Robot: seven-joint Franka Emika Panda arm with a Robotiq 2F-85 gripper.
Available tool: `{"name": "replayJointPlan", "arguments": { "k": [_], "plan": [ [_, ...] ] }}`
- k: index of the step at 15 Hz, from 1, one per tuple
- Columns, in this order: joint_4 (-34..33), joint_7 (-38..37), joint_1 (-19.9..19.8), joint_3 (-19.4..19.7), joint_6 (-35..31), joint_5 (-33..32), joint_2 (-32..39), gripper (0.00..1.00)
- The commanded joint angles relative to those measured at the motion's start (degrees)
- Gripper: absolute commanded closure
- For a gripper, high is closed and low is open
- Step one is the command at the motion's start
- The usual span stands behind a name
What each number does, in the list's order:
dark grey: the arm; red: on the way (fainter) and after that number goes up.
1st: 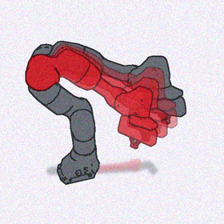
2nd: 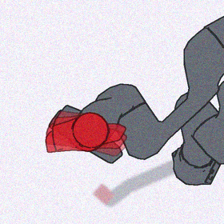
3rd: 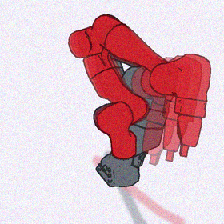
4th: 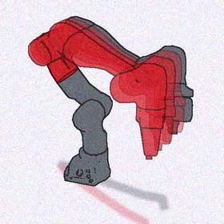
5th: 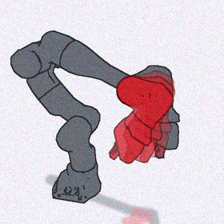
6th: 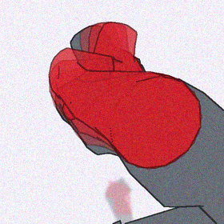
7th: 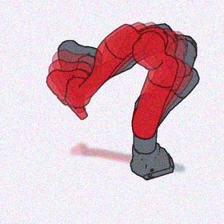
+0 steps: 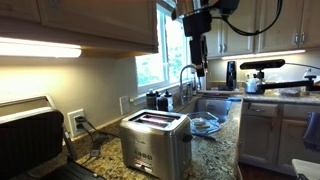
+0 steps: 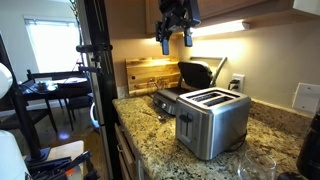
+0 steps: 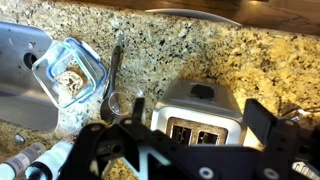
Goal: Push down the toaster lever
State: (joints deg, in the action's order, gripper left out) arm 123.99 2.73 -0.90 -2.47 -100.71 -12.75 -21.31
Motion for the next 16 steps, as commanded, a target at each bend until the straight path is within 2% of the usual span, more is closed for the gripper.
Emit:
{"name": "replayJointPlan", "arguments": {
  "k": [1, 5, 11, 16],
  "plan": [
    [3.85, -1.44, 0.11, 1.67, -2.66, 1.26, -2.29, 0.00],
    [8.47, -3.37, -0.39, 3.34, -4.96, 3.77, -3.64, 0.00],
    [17.88, -5.56, -0.85, 4.95, -14.22, 10.50, -7.04, 0.00],
    [22.06, -4.29, -1.27, 4.68, -22.28, 10.52, -6.85, 0.00]
  ]
}}
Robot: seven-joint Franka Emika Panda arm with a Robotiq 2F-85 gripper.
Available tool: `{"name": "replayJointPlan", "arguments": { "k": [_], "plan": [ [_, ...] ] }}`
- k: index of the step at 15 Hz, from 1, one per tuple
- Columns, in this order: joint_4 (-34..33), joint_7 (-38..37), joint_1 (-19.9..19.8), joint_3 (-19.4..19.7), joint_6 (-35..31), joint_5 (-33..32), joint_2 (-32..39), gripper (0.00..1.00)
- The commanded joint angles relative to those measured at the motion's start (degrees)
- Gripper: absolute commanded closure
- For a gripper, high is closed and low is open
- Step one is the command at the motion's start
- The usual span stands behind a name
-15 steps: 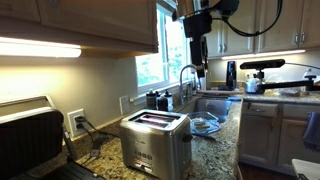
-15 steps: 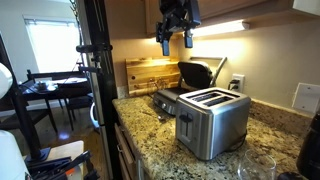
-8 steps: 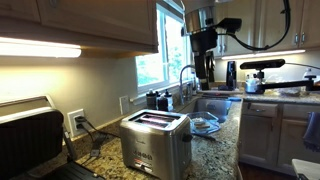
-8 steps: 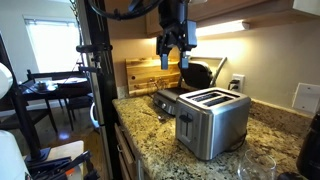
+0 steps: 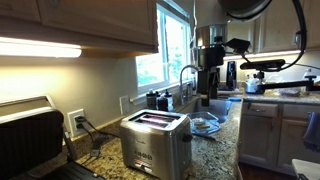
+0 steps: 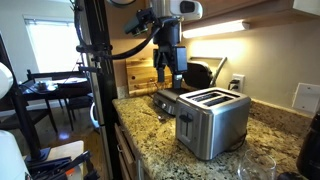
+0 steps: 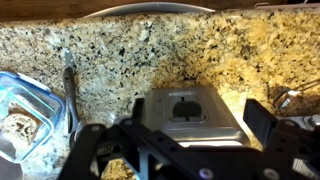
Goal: Push down the toaster lever
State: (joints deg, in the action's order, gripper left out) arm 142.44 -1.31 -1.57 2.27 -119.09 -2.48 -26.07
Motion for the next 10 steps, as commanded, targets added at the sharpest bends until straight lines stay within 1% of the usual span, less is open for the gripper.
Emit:
{"name": "replayJointPlan", "arguments": {
  "k": [1, 2, 10],
  "plan": [
    [3.73, -0.13, -0.62, -0.02, -4.15, 0.23, -1.65, 0.00],
    [1.37, 0.14, -0.35, -0.30, -1.88, 0.17, -0.10, 0.00],
    [1.93, 0.14, -0.41, -0.29, -2.34, 0.16, -0.05, 0.00]
  ]
}}
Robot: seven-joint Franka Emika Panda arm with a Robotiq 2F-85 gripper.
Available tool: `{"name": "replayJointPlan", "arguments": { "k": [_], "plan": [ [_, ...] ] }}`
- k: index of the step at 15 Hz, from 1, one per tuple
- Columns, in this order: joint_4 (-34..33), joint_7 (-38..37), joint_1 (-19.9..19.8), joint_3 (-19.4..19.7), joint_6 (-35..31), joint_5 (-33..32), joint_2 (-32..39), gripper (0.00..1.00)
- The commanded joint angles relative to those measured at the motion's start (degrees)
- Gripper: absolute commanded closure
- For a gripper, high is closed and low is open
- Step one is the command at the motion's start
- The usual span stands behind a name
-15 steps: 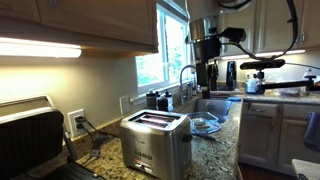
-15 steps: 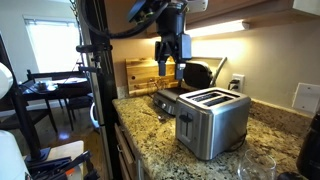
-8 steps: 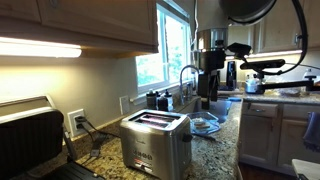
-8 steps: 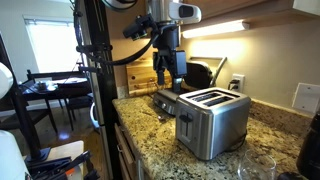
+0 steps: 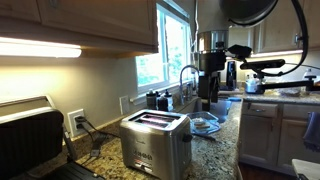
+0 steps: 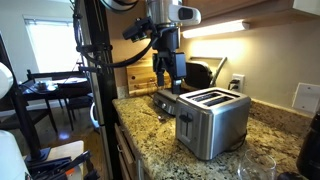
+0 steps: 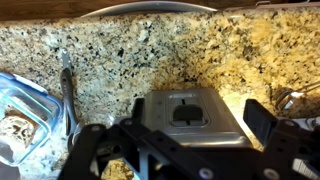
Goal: Push down the toaster lever
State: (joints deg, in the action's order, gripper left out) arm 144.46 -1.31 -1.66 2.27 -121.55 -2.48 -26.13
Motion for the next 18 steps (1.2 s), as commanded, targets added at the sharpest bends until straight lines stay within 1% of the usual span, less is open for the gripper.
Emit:
{"name": "replayJointPlan", "arguments": {
  "k": [1, 3, 9, 10, 12, 13, 18],
  "plan": [
    [-0.04, 0.07, -0.19, -0.34, -0.03, 0.41, 0.38, 0.00],
    [0.29, -0.24, 0.18, -0.72, -0.90, 0.80, 1.25, 0.00],
    [0.38, 0.23, 0.65, -1.13, -7.79, 2.11, 6.52, 0.00],
    [0.33, 0.21, 0.68, -1.08, -8.54, 2.66, 7.27, 0.20],
    [0.40, 0.72, 0.80, -0.97, -9.69, 3.76, 8.58, 0.32],
    [0.39, 0.94, 0.83, -0.94, -10.21, 4.20, 9.20, 0.40],
    [0.29, 2.17, 1.12, -0.90, -11.59, 6.57, 11.03, 0.73]
  ]
}}
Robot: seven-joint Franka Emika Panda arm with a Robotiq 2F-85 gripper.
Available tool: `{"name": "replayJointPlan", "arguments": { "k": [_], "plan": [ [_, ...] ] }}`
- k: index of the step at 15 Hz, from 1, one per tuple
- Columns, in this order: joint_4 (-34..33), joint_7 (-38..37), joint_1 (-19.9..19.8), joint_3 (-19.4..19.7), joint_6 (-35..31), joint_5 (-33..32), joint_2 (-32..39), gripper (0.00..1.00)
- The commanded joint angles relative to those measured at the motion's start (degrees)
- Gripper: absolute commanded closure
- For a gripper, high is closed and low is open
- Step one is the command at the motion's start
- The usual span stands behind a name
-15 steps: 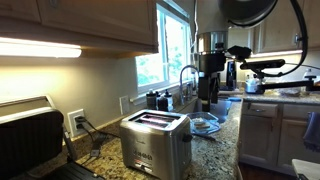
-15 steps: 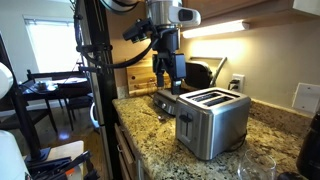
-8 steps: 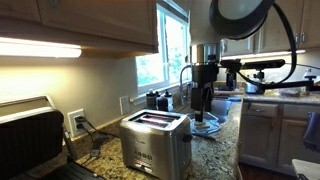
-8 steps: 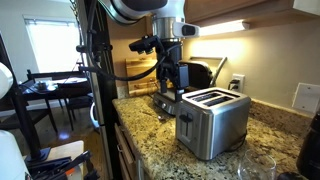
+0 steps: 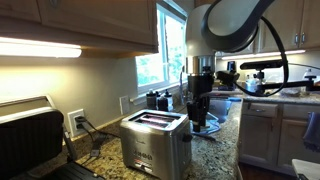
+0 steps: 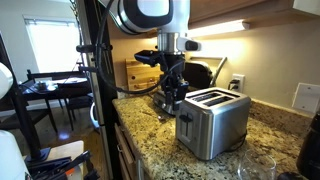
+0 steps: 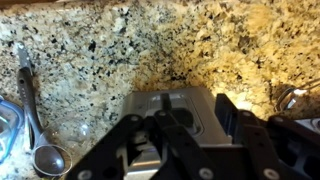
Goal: Push down the toaster lever
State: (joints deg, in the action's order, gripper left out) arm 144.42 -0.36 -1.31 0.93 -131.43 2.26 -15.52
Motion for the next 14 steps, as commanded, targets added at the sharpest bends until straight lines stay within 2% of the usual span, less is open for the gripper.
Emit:
{"name": "replayJointPlan", "arguments": {
  "k": [1, 3, 5, 7, 10, 14],
  "plan": [
    [0.28, 1.27, 0.81, 0.42, -1.88, 2.05, 0.62, 0.78],
    [0.12, 1.80, 0.92, 0.56, -2.42, 2.63, 1.20, 0.92],
    [-0.09, 2.25, 0.82, 0.71, -3.20, 2.70, 2.20, 0.95],
    [-0.30, 2.67, 0.64, 0.92, -4.30, 2.57, 3.47, 0.96],
    [-0.67, 3.60, 0.42, 1.15, -5.95, 2.13, 5.89, 0.89],
    [-1.83, 5.16, 0.34, 1.28, -8.33, 2.12, 9.30, 0.87]
  ]
}}
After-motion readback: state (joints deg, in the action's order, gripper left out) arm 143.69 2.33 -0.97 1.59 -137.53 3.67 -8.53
